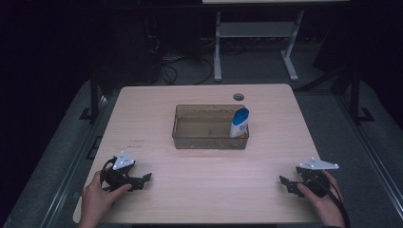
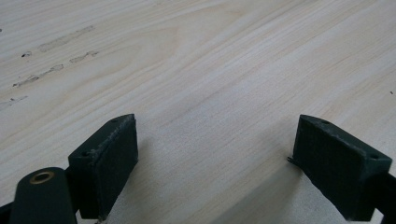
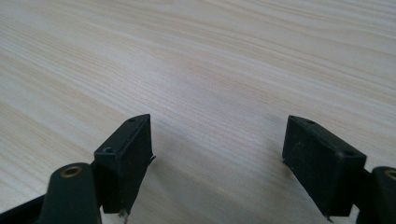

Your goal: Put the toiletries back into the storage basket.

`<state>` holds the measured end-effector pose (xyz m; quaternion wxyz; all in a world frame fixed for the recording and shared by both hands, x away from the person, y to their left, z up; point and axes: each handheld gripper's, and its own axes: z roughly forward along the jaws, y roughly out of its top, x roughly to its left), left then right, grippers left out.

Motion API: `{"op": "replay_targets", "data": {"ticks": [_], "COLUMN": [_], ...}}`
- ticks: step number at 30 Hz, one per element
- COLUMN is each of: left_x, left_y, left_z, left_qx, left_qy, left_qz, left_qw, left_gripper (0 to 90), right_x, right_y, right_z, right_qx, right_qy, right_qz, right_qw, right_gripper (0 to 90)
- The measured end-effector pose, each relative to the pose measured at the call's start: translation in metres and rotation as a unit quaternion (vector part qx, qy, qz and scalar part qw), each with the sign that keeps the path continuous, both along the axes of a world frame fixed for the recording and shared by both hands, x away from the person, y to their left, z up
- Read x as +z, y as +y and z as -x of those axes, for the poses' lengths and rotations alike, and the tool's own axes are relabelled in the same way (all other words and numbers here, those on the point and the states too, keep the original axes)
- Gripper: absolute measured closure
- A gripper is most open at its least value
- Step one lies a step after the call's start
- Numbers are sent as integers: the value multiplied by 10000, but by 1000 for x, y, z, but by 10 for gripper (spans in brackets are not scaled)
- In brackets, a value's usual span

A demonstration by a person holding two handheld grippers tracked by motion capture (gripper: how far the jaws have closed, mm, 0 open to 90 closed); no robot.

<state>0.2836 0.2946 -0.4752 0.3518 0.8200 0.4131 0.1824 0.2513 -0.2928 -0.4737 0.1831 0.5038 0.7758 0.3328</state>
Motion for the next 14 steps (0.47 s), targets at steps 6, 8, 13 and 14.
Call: {"op": "replay_targets", "data": {"ticks": [6,8,13,14], "left_x": [0,0,0,0], "left_y": [0,0,0,0], "left_z": [0,0,0,0], "left_qx": [1,2,2,2], "left_qy": [0,-1,-2,-2], "left_qz": [-1,-4,-3,-4], "left_qw": [10000,10000,10000,10000], "left_gripper": [129,129,129,129], "right_x": [-2,-3,-4,-5], "right_y": [2,2,2,2], "right_z": [0,0,0,0], "right_qx": [40,32,24,27], "right_qy": [26,3,-44,-52], "right_qz": [126,126,104,101], "right_qw": [9999,9999,9999,9999], "right_gripper": [211,200,179,175]}}
